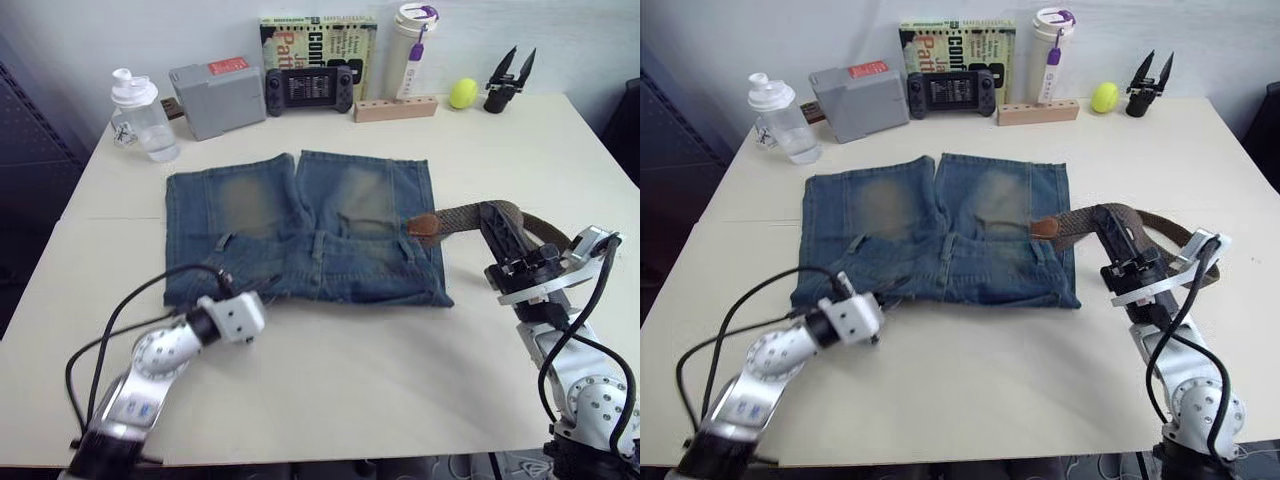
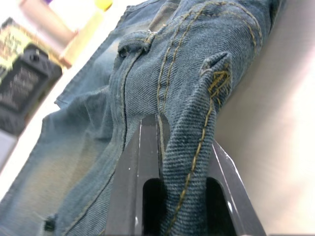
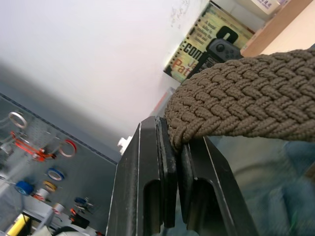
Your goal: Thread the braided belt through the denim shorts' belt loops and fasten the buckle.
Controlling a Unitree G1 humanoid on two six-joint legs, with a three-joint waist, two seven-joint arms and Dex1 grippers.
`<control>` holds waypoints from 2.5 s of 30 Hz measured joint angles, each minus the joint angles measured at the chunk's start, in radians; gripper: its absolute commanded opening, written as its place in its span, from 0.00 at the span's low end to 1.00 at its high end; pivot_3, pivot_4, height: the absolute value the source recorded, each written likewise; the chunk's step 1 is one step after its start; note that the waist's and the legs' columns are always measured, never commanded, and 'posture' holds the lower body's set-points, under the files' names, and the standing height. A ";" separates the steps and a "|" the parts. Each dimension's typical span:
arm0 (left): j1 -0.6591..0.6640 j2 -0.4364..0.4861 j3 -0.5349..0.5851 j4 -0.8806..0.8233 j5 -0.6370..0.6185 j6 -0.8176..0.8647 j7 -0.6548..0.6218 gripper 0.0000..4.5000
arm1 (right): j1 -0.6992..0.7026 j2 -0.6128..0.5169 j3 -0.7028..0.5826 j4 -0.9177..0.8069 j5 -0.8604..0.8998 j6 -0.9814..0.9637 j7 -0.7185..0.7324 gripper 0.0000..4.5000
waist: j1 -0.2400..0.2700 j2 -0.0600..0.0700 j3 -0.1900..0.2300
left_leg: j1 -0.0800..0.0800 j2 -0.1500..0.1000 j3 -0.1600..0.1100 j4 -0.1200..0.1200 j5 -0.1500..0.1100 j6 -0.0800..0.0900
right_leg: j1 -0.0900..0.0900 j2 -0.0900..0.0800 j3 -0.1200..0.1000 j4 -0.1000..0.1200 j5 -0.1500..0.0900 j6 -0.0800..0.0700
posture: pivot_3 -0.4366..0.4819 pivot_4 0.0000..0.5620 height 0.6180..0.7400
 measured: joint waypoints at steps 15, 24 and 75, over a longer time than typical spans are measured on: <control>0.072 0.218 0.154 -0.204 -0.504 0.310 -0.323 0.93 | -0.032 -0.173 -0.003 0.115 -0.036 0.159 0.018 0.00 | 0.015 0.003 0.000 | 0.000 0.001 0.000 0.002 0.000 0.001 | 0.000 0.001 0.000 0.000 0.000 0.000 | 0.48 0.27 0.88; -0.291 0.255 0.190 -0.072 -0.901 0.648 -0.495 0.93 | -0.104 -0.213 0.026 0.196 -0.131 0.252 -0.027 0.00 | 0.016 0.004 0.001 | -0.001 -0.006 0.006 0.003 0.000 0.001 | 0.002 0.002 -0.002 0.000 0.000 0.000 | 0.48 0.27 0.88; -0.949 -0.282 -0.308 1.009 0.005 -0.421 -0.434 0.93 | -0.171 0.129 0.069 0.226 -0.368 0.406 -0.194 0.00 | -0.006 -0.007 -0.006 | 0.000 -0.004 0.008 0.001 0.000 0.000 | 0.002 0.004 -0.003 -0.001 0.000 0.000 | 0.48 0.27 0.88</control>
